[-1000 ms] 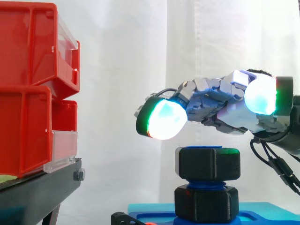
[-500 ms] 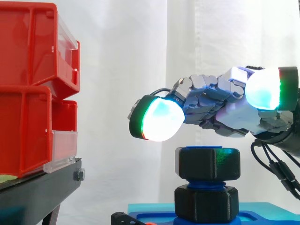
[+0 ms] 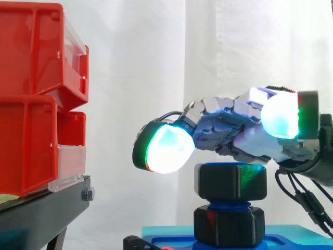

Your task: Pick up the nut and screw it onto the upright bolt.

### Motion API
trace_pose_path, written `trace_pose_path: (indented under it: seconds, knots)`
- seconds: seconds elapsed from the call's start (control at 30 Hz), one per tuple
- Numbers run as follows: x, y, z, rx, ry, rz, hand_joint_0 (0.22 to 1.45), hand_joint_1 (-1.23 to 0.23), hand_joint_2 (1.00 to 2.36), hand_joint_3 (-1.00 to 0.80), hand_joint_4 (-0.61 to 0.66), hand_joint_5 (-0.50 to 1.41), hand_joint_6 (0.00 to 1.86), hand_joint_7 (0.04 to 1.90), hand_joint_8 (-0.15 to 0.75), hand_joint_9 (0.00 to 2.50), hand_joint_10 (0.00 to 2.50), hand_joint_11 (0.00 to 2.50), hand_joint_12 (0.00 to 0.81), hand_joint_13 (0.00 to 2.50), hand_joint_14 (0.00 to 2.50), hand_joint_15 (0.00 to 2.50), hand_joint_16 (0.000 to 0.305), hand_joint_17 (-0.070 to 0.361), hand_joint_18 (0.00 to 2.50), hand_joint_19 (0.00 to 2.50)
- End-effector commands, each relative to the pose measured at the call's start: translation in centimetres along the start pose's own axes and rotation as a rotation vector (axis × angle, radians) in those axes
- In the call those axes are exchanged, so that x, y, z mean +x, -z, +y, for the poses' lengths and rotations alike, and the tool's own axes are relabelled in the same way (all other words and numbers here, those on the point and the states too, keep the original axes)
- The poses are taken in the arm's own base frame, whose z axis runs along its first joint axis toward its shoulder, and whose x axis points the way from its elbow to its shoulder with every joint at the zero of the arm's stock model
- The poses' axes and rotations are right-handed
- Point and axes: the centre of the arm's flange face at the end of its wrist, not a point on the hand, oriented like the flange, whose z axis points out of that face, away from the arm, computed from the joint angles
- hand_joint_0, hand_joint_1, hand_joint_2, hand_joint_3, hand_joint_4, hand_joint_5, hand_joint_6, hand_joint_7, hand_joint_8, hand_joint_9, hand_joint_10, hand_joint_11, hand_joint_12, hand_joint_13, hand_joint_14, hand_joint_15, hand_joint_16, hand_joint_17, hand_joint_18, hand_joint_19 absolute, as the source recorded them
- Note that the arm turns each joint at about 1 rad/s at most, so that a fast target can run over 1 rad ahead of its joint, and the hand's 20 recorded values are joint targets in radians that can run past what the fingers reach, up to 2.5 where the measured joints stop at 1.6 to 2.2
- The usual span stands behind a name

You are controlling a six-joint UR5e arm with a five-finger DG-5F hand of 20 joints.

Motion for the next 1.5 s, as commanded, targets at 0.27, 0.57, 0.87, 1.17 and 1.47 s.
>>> trace_pose_path:
  seconds: [0.27, 0.57, 0.87, 1.17, 1.47]
  knots:
    - [0.5, 0.4, -0.3, 0.008, -0.012, 0.011, 0.47, -0.12, 1.00, -0.50, 0.21, -0.17, 0.50, 0.82, 0.230, 0.34, 0.00, 0.00, 0.318, 0.20, 0.00, 0.00, 0.043, 0.097, 0.00, 0.00]
    - [0.3, 0.7, -0.5, 0.008, -0.014, 0.019, 0.47, -0.14, 1.00, -0.50, 0.25, -0.15, 0.50, 0.97, 0.247, 0.38, 0.00, 0.00, 0.319, 0.25, 0.00, 0.00, 0.037, 0.084, 0.00, 0.00]
    - [0.0, 1.0, -0.9, 0.006, -0.002, 0.014, 0.48, -0.17, 1.00, -0.50, 0.26, -0.12, 0.50, 1.11, 0.257, 0.43, 0.00, 0.00, 0.309, 0.29, 0.00, 0.00, 0.034, 0.077, 0.00, 0.00]
    - [-0.8, 1.7, -1.7, 0.000, 0.019, 0.002, 0.48, -0.20, 1.00, -0.50, 0.21, -0.09, 0.50, 1.43, 0.262, 0.47, 0.00, 0.00, 0.302, 0.31, 0.00, 0.00, 0.033, 0.075, 0.00, 0.00]
    - [-1.6, 3.2, -2.8, -0.002, 0.041, 0.007, 0.48, -0.20, 1.00, -0.50, 0.22, -0.09, 0.63, 1.30, 0.279, 0.55, 0.00, 0.00, 0.298, 0.35, 0.00, 0.00, 0.032, 0.071, 0.00, 0.00]
